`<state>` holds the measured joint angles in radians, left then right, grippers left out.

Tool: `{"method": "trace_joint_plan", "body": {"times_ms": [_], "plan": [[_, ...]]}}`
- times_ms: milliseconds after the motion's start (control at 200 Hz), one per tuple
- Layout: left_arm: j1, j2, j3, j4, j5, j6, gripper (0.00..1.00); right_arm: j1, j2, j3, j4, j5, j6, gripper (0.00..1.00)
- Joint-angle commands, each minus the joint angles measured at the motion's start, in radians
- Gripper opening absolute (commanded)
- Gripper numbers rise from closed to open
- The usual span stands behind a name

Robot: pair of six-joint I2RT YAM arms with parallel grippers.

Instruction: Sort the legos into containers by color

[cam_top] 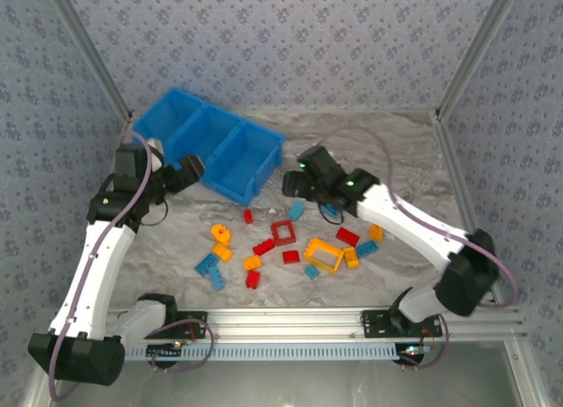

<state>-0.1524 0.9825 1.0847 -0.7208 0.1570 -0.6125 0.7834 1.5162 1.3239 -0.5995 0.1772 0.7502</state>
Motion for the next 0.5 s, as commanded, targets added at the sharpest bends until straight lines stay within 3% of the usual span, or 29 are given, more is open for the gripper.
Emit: {"method": "trace_joint_plan", "body": {"times_ms": [0, 255, 495], "plan": [[-0.019, -0.082, -0.026, -0.051, 0.109, 0.005, 0.98, 0.033, 0.123, 0.157, -0.027, 0.017, 0.028, 0.88], [-0.03, -0.146, -0.069, -0.079, 0.105, 0.005, 0.98, 0.013, 0.439, 0.415, -0.026, -0.078, 0.075, 0.83], [-0.036, -0.173, -0.086, -0.093, 0.115, 0.009, 0.98, -0.004, 0.621, 0.589, -0.021, -0.135, 0.097, 0.76]]}}
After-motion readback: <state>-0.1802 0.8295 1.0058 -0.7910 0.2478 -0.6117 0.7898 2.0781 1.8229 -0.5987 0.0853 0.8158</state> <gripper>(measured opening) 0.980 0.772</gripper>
